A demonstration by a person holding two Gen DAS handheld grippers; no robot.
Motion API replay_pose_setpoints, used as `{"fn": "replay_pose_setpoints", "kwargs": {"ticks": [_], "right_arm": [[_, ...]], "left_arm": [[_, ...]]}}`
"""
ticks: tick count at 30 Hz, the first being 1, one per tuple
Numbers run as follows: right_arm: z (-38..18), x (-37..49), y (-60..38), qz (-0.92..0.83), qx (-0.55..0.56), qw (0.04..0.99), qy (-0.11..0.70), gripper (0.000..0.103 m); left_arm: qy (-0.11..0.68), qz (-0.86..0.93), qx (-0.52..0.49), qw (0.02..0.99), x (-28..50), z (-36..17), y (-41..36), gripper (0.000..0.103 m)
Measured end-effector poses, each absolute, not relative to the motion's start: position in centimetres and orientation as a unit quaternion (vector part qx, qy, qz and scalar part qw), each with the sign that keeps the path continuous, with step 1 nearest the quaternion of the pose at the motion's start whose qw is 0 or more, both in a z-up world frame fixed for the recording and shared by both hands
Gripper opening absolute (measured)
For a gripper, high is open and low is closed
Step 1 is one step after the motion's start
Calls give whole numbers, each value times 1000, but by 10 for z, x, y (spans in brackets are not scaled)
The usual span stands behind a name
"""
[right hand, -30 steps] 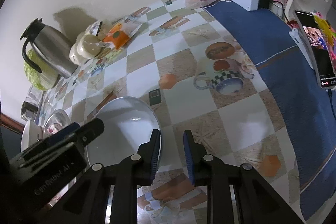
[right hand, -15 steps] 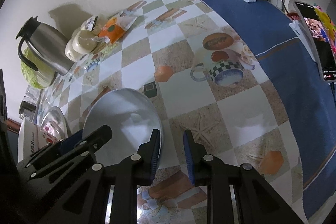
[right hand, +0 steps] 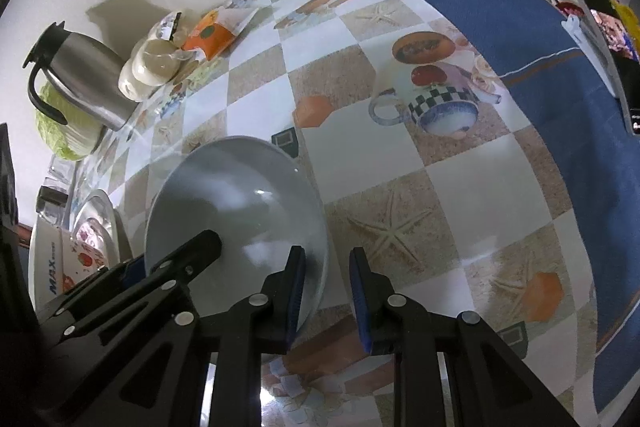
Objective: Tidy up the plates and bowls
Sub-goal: 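Close both tools on the rim of the round white bowl, then lift the round white bowl with both tools and carry it over the basin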
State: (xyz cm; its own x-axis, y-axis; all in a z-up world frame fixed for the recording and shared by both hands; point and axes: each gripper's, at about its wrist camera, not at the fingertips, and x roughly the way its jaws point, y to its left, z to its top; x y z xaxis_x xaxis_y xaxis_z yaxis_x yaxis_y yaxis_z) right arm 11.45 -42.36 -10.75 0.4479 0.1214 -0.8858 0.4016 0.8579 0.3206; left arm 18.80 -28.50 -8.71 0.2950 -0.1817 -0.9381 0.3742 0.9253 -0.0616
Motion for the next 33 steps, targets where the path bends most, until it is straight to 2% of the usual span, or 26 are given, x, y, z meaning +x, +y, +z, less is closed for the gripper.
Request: {"fn": "replay_pose_setpoints", "kwargs": {"ticks": [3, 9, 17, 33], "right_arm": [[-108, 115, -422, -84, 255, 812, 519, 25], [-105, 115, -420, -74, 258, 813, 517, 21], [-98, 113, -420, -83, 249, 814, 519, 21], [-3, 100, -392, -66, 222, 870, 436, 21]], "left_arm": [[566, -186, 72, 800, 189, -86, -284, 23], [566, -202, 58, 797, 188, -83, -282, 22], [553, -215, 45, 804, 185, -63, -281, 22], [485, -220, 9, 847, 177, 20, -239, 22]]}}
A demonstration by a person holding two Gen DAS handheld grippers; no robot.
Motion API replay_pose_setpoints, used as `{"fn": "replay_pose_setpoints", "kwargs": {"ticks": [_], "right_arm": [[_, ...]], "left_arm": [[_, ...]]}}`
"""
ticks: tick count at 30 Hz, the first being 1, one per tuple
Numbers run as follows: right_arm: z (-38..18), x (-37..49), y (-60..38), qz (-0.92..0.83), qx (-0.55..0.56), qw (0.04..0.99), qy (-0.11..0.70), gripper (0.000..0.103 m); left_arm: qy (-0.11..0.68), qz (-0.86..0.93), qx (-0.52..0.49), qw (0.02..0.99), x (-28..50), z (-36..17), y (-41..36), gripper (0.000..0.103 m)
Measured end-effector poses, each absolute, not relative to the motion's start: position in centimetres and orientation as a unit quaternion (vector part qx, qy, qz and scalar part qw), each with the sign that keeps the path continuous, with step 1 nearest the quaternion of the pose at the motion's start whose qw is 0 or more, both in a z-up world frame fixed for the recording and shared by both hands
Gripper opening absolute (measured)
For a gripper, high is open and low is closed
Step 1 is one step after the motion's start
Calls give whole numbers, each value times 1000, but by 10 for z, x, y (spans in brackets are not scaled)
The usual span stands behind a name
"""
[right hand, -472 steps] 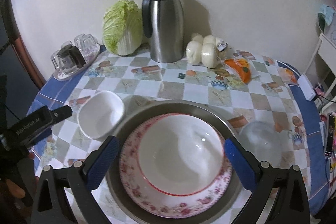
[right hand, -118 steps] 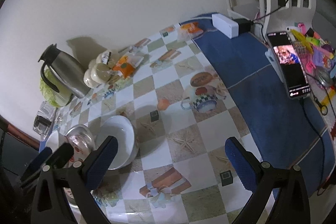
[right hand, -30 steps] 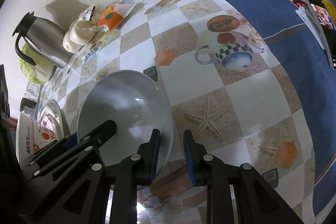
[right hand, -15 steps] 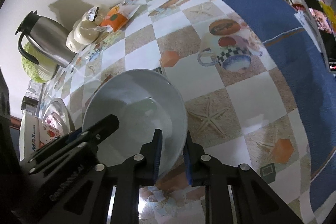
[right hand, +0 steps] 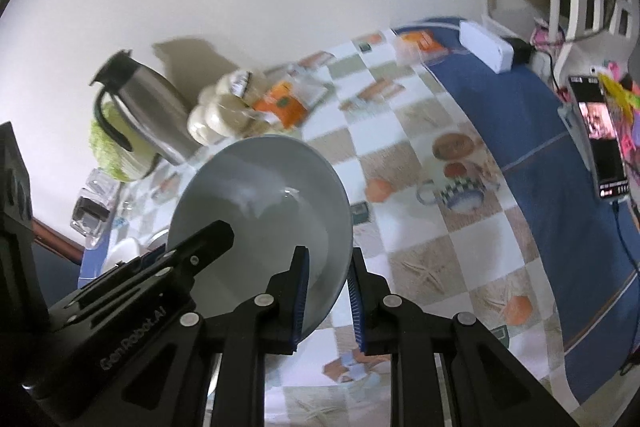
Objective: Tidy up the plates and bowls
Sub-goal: 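Lift the round white bowl with both tools and carry it over the basin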
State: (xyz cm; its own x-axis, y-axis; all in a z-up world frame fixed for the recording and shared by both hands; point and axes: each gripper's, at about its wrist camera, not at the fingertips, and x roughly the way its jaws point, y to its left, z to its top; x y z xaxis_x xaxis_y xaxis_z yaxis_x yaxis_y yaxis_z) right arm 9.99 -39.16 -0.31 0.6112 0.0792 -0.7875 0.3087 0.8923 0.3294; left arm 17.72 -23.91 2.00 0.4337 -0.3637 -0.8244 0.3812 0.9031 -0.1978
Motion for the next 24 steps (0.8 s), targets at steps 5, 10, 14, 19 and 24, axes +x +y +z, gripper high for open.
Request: {"fn": "replay_pose_setpoints", "kwargs": {"ticks": [5, 10, 14, 19, 24], "right_arm": [[12, 104, -368, -56, 208, 879, 426, 21], [21, 108, -344, -40, 200, 883, 422, 21], [28, 113, -320, -23, 189, 887, 421, 21], [35, 119, -287, 4, 178, 891, 418, 21], [39, 124, -252, 31, 160, 892, 422, 21]], "left_arm": [[473, -205, 7, 857, 176, 33, -216, 22], [468, -191, -14, 862, 179, 42, -183, 22], [463, -176, -23, 868, 179, 49, -158, 22], [456, -159, -46, 874, 176, 55, -118, 22], [456, -138, -58, 877, 171, 52, -85, 22]]}}
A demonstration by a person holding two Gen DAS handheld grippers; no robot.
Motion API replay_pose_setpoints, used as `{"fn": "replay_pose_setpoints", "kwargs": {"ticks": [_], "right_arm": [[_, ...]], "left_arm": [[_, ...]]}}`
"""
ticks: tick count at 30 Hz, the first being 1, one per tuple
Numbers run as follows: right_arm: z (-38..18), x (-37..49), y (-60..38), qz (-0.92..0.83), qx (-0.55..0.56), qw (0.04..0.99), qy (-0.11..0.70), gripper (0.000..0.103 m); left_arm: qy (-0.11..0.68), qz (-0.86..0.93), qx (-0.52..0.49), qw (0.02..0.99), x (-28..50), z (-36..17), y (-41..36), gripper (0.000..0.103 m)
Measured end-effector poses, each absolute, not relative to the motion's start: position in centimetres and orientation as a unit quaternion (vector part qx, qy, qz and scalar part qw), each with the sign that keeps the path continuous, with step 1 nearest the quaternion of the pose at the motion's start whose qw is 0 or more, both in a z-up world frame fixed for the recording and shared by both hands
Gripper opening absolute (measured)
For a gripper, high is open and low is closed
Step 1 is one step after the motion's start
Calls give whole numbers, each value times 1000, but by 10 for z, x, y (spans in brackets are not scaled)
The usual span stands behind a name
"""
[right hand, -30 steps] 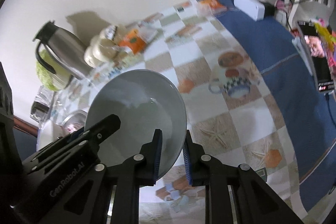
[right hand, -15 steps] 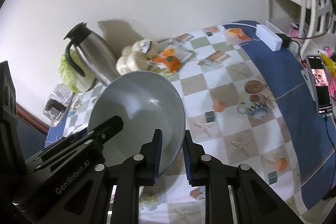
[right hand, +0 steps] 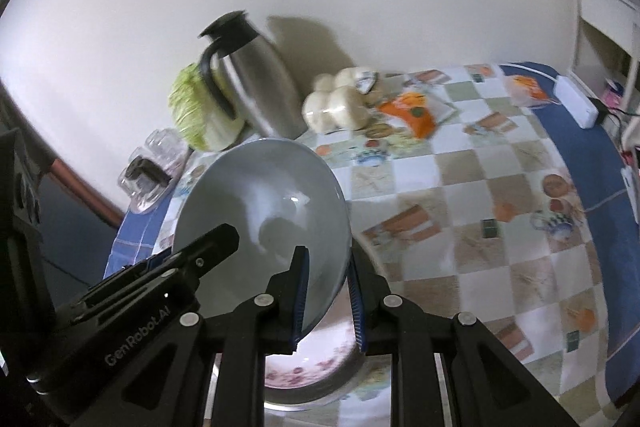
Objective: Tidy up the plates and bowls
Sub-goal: 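Lift the round white bowl with both tools and carry it over the basin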
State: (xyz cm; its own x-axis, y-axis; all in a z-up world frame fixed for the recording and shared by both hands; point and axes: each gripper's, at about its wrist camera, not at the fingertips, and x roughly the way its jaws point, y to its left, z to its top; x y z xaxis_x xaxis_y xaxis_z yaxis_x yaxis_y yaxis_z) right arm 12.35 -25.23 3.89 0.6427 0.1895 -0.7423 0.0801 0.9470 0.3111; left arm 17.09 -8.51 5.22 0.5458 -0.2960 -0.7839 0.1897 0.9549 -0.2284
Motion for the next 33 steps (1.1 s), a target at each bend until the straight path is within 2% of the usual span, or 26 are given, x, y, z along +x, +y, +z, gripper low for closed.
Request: {"fn": "replay_pose_setpoints", "kwargs": {"ticks": [13, 33], "right_arm": [[34, 133, -195, 63, 122, 891, 433, 21], [9, 145, -197, 23, 84, 877, 473, 24]], "left_arm": [[457, -122, -85, 877, 172, 48, -33, 22], [491, -131, -60, 859, 180, 23, -50, 22]]}}
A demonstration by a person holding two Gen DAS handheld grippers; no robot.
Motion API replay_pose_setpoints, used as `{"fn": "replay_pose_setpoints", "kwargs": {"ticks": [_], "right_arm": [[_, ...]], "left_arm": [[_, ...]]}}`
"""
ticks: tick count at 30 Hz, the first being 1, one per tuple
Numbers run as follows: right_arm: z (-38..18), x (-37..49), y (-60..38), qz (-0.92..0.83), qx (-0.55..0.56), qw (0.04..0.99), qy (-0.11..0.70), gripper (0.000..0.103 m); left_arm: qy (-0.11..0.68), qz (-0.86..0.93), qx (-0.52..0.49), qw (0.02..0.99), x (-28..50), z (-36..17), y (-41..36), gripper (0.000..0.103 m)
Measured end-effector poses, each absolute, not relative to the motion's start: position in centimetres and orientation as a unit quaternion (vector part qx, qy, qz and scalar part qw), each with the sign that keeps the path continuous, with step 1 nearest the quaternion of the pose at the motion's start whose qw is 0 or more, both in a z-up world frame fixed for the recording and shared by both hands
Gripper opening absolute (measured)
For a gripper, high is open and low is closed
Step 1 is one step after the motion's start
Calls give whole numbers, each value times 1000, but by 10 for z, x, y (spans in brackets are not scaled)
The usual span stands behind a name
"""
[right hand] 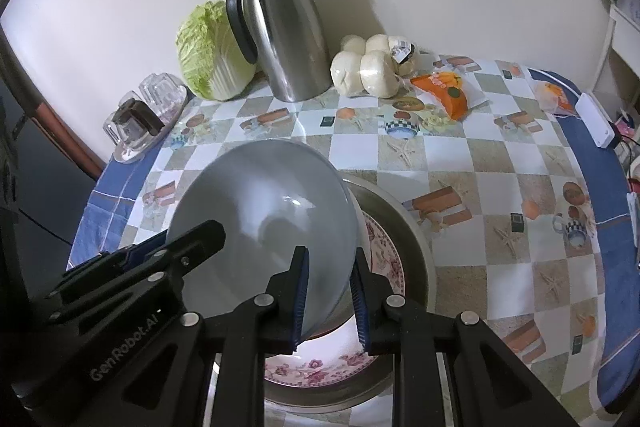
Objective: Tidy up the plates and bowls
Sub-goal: 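Lift the round white bowl with both tools and carry it over the basin, then lower the round bowl onto the square bowl and open both tools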
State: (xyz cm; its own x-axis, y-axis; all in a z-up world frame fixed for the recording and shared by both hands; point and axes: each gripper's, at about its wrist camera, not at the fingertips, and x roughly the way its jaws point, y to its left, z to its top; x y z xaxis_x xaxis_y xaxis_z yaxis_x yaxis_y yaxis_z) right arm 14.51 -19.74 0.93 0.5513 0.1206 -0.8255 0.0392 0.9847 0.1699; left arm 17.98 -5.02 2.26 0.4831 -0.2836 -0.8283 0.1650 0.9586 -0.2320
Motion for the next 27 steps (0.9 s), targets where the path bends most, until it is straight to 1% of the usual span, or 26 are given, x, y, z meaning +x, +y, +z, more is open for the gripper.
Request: {"fn": "replay_pose_setpoints", "kwargs": {"ticks": [3, 5, 13, 14, 16, 17, 22, 23, 24, 26, 27], "right_arm": [[6, 146, -197, 16, 73, 878, 472, 26], [5, 146, -199, 5, 65, 879, 472, 29], [5, 146, -204, 16, 72, 879, 471, 29], [6, 145, -205, 18, 74, 880, 469, 31], [10, 144, -204, 21, 74, 884, 461, 37], [14, 143, -205, 22, 73, 887, 455, 37], [25, 139, -215, 20, 86, 897, 433, 38], [26, 139, -219, 17, 89, 898, 431, 38], [25, 139, -222, 15, 91, 897, 431, 38], [25, 138, -228, 10, 95, 896, 433, 38], [26, 137, -232, 9, 97, 897, 432, 38]], "left_arm": [[489, -129, -52, 861, 180, 22, -53, 22], [489, -129, -49, 861, 180, 23, -55, 22], [494, -117, -50, 860, 182, 19, -53, 22], [495, -115, -52, 859, 182, 18, -52, 23], [497, -112, -58, 859, 183, 18, -50, 23], [496, -112, -59, 859, 183, 18, -48, 23], [494, -109, -73, 860, 183, 22, -42, 25], [493, -109, -76, 860, 183, 23, -40, 31], [492, -109, -80, 860, 182, 24, -39, 42], [487, -108, -86, 862, 180, 27, -37, 51], [485, -106, -88, 864, 179, 29, -35, 53]]}}
